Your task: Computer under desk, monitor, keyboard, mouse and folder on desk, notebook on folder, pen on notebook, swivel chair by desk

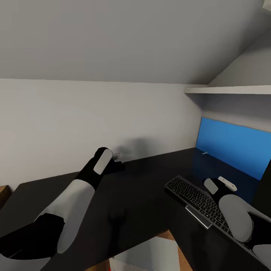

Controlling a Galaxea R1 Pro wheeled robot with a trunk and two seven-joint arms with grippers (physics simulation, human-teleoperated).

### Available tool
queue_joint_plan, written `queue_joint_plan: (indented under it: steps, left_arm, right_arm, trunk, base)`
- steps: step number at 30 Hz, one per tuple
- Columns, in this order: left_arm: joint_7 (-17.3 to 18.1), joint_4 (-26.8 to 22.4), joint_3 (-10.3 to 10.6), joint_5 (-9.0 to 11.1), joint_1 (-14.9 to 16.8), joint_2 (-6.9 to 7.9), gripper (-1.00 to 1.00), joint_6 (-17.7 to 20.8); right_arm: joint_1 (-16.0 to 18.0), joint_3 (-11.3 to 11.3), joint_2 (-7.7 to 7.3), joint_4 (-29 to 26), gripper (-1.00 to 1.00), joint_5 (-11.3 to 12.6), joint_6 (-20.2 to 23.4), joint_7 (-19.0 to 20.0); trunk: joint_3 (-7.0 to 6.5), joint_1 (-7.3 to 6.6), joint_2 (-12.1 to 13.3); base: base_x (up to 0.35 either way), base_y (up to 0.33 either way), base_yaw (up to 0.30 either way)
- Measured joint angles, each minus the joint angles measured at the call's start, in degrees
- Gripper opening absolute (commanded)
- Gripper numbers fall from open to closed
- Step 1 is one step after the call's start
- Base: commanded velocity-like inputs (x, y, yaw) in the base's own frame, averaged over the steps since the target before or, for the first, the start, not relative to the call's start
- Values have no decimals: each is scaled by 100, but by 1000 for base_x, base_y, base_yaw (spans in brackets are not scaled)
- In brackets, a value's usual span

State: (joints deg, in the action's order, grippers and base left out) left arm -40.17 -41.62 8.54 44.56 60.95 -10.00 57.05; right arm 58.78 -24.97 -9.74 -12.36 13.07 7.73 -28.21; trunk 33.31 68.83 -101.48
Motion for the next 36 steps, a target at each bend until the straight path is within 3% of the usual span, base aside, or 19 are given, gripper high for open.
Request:
queue_joint_plan:
  steps: [4,36]
  left_arm:
    - [-3,0,0,0,0,0,100,0]
    - [4,0,0,9,0,0,100,9]
  right_arm:
    - [0,0,0,0,100,0,0,0]
    - [0,3,9,-1,100,22,18,-26]
  trunk:
    - [72,88,-160]
    - [72,88,-162]
  base:
    - [0,0,0]
    - [0,0,0]
